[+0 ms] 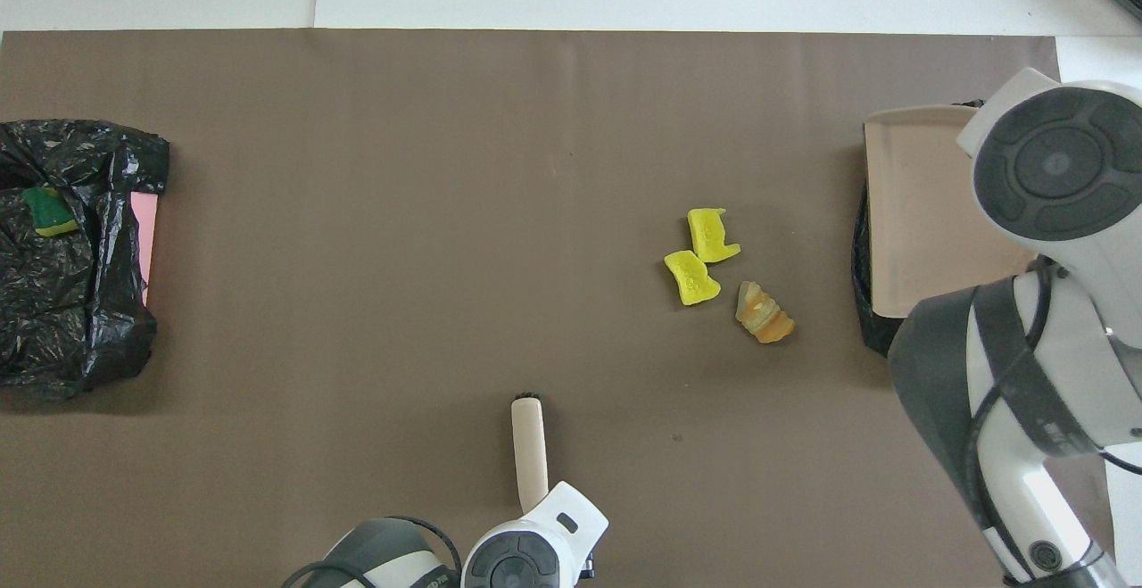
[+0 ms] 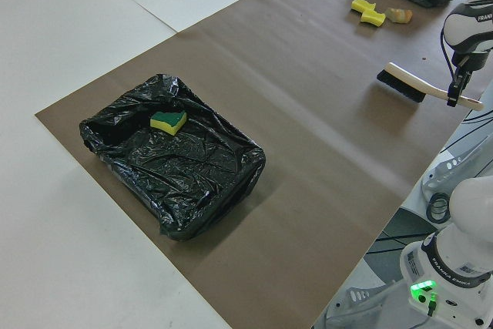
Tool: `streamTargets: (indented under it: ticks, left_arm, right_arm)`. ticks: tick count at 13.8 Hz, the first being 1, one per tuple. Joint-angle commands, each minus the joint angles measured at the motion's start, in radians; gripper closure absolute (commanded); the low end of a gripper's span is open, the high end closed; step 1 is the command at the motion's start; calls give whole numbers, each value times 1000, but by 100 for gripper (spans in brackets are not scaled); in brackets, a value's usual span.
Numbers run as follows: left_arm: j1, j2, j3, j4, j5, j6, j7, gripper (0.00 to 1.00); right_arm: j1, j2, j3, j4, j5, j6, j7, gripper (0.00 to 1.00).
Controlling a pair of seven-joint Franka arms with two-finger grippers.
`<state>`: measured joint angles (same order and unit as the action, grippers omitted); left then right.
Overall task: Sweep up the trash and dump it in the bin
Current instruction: 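Bring the dustpan back to the table center with the right gripper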
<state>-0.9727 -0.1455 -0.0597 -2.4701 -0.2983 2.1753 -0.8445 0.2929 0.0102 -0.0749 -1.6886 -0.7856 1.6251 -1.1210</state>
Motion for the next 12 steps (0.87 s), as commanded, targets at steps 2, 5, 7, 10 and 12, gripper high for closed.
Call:
streamTargets:
  ticks: [2, 5, 7, 10, 12]
  left_arm:
    - [20, -5, -3, 5, -13, -12, 16, 20]
    - [72, 11, -2, 63, 4, -41, 33, 0]
    - [135, 27, -2, 147, 46, -121, 77, 0]
    - [274, 37, -2, 252, 160, -198, 198, 0]
    - [372, 12, 0, 286, 163, -221, 316, 0]
  right_arm:
    - [-6, 22, 3, 9, 189, -1, 325, 100]
    - [90, 103, 21, 12, 351, -2, 754, 100]
    - [139, 184, 23, 79, 516, 4, 1061, 100]
    - [196, 315, 23, 202, 698, 28, 1411, 100]
    - [232, 401, 24, 277, 770, 94, 1588, 100]
